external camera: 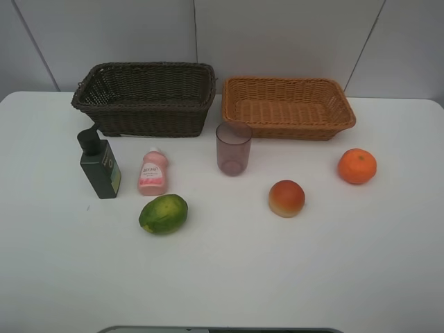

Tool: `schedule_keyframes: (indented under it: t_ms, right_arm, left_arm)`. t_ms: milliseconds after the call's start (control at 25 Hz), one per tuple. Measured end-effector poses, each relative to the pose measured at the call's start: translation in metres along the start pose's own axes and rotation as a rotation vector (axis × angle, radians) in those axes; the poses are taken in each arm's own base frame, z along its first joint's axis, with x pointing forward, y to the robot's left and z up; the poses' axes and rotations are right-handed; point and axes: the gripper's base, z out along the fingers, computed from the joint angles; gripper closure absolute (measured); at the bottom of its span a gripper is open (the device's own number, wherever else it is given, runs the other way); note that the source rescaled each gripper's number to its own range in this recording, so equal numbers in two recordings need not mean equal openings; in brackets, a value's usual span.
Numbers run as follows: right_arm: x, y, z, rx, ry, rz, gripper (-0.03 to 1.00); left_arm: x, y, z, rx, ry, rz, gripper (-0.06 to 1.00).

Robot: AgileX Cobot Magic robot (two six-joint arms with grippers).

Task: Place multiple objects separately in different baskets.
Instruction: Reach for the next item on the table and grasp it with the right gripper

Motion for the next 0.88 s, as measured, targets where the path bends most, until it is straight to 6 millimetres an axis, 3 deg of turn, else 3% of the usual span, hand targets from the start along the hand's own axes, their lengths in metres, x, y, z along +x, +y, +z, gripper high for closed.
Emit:
schedule_keyframes:
  t_ms: [880]
  right_arm:
    - [0.0,0.0,0.0,0.0,0.0,0.0,0.25]
  left_arm:
    - [0.0,0.0,0.0,0.0,0.0,0.0,-0.01]
